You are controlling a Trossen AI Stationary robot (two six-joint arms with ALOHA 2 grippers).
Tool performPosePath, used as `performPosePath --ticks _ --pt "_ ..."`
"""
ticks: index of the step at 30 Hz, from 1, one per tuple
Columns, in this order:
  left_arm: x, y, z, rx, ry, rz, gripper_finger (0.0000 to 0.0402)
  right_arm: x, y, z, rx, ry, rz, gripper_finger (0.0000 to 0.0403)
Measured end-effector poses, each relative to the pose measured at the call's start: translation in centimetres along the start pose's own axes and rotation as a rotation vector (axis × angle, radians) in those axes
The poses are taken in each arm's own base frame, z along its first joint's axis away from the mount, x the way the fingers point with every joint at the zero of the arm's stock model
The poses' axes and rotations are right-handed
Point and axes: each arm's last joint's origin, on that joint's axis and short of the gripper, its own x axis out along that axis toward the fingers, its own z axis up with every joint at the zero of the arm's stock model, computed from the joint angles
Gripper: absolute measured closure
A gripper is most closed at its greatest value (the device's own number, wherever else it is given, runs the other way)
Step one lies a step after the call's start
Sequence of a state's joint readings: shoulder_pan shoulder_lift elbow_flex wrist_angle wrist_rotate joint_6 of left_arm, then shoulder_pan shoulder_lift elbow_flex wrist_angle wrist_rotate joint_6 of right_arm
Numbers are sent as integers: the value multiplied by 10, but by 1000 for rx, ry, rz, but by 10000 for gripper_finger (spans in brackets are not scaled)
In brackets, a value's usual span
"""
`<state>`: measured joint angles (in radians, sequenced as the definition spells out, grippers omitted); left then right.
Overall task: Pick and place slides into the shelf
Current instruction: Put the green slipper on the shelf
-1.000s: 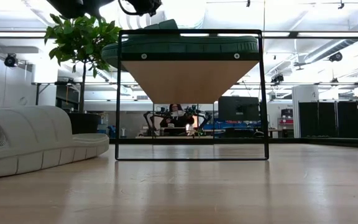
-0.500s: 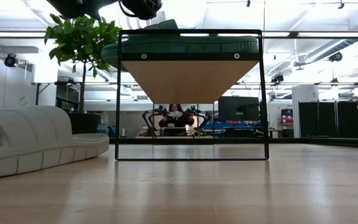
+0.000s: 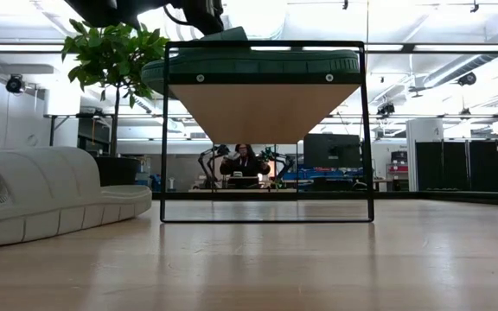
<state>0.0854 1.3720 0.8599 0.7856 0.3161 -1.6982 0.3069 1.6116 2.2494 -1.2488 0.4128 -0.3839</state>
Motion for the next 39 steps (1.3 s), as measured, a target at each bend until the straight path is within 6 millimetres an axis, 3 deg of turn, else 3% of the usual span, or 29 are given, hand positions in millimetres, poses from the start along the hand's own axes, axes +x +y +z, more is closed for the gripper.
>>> performPosePath --ticks 4,10,19,28,39 --pt "-5 -6 9 52 -35 -9 380 -12 -6 -3 104 -20 -31 362" --pt "-13 -8 24 115 -117 16 380 -46 -21 -13 268 -60 -155 347" --pt "-39 -24 22 254 -156 181 381 -85 -34 -30 455 -139 -203 344" --pt "-77 -44 7 340 -359 375 381 -85 -33 -30 471 -137 -200 343" --pt "-89 -30 2 322 -374 576 381 -68 -27 -26 454 -88 -187 344"
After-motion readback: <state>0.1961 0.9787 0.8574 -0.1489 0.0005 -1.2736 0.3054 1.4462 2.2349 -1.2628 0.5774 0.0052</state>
